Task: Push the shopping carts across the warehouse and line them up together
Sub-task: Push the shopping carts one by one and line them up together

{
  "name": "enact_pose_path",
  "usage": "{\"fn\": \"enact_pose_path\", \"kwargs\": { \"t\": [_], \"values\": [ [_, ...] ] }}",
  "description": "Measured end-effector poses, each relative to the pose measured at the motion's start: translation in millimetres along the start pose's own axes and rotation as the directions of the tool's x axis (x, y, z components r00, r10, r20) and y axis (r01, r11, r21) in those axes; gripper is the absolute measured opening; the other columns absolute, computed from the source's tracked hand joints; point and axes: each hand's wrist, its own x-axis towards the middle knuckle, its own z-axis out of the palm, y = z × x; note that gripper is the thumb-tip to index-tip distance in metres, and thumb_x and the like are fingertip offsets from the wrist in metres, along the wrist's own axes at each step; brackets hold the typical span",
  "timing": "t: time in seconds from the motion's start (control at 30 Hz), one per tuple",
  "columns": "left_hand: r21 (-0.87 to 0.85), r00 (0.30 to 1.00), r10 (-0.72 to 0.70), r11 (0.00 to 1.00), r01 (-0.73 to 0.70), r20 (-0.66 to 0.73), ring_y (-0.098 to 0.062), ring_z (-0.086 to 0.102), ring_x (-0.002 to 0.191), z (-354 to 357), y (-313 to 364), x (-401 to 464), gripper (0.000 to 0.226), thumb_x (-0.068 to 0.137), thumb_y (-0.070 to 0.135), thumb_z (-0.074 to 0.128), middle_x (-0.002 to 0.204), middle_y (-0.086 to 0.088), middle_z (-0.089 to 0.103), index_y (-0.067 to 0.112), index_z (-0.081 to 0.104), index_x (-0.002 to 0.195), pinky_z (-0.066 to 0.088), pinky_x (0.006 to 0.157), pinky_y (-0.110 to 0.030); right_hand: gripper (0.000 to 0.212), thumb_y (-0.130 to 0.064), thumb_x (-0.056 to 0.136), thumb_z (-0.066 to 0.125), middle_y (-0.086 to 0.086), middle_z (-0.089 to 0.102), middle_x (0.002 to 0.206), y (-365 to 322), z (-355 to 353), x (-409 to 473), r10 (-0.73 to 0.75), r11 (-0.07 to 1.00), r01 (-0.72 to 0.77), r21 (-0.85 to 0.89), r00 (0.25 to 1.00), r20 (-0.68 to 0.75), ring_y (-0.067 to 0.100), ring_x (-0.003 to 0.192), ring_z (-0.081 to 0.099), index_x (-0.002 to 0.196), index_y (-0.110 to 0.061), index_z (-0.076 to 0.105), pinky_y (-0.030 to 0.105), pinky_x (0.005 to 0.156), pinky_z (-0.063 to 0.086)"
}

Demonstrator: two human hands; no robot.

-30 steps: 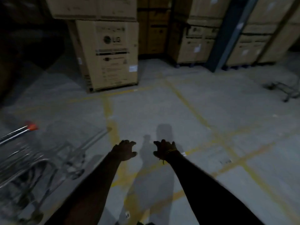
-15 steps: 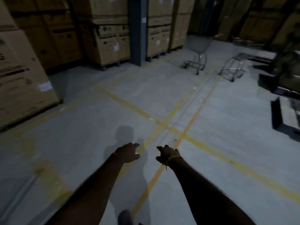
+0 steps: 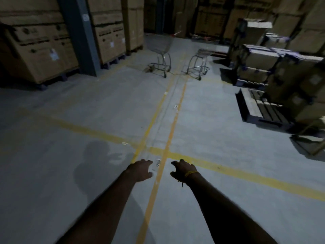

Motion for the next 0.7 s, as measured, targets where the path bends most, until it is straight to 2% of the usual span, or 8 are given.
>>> {"fn": "enact_pose_path", "kwargs": {
  "t": [0.37, 0.7],
  "values": [
    [0.060, 0.994, 0.110, 0.992, -0.111, 0.025, -0.027, 0.037, 0.137, -79, 48, 184, 0.069, 0.094, 0.049, 0.052, 0.153, -0.009, 0.031, 0.026, 0.023, 0.152, 0.039, 0.105, -0.040, 0.060, -0.042, 0.094, 0.052, 0.015, 0.038, 0.145, 82, -78, 131, 0.093, 0.995, -0.092, 0.046, 0.995, -0.025, 0.036, 0.129, 0.045, 0.148, -0.025, 0.033, 0.050, 0.109, 0.028],
    [-0.022, 0.999, 0.033, 0.999, -0.033, 0.017, -0.029, 0.039, 0.135, -137, 113, 350, 0.070, 0.094, 0.050, 0.051, 0.154, -0.009, 0.031, 0.024, 0.023, 0.152, 0.039, 0.105, -0.040, 0.057, -0.040, 0.094, 0.051, 0.015, 0.038, 0.144, 204, -162, 272, 0.056, 0.998, -0.056, 0.018, 0.998, -0.008, 0.036, 0.129, 0.043, 0.147, -0.025, 0.036, 0.052, 0.111, 0.024]
  ]
}}
